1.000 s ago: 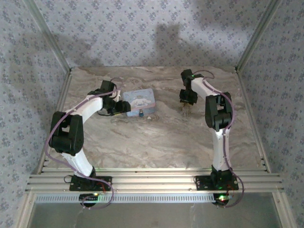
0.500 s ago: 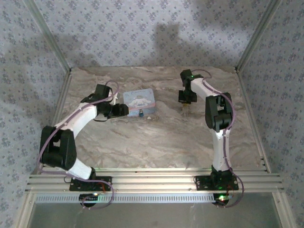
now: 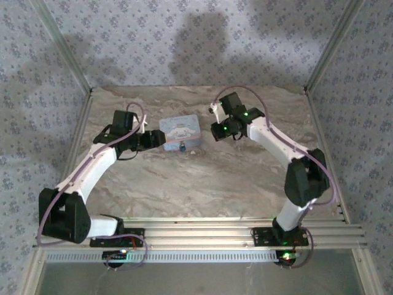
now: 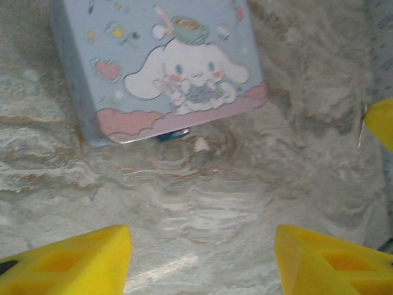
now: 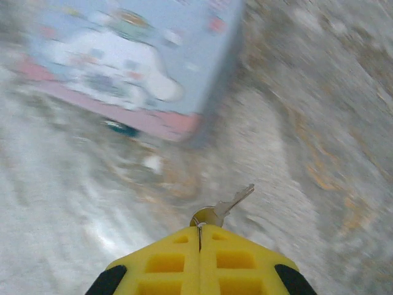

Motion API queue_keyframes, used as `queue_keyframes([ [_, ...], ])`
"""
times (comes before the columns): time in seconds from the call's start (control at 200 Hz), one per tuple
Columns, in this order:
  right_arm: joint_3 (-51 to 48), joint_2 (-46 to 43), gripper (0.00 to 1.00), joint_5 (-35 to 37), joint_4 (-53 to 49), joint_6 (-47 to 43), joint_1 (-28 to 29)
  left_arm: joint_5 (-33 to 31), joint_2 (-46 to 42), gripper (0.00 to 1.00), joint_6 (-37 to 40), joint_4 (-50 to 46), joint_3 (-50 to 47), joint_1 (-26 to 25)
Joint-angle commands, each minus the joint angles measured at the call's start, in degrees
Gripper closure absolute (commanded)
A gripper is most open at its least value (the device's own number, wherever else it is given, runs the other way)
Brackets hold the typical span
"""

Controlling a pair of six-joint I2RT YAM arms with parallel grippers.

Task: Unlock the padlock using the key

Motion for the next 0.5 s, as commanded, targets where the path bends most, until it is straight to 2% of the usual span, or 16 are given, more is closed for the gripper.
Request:
queue_keyframes([
  [0.0,-4.9,-6.0,1.0,-8.3,7.6,-0.9,1.9,4.0,-5.2,0.37,-5.8,5.8,-1.1,0.3],
  [0.23,-11.3,-16.1,1.0,-15.4,19.3,0.4,5.6,5.8,-13.4,0.4,-14.3,15.8,-3.6,-0.7],
  [0.365,-11.7,-18.2,1.0,-13.4,19.8,-4.1,9.7,4.6,-14.9,0.46,-16.7,16.1,-2.3,-3.3],
  [0.495,-13.9,-19.6,1.0,-12.9,22.6,-8.7,13.5,1.4,-15.2,0.49,-14.0,12.2,0.1,-7.3],
])
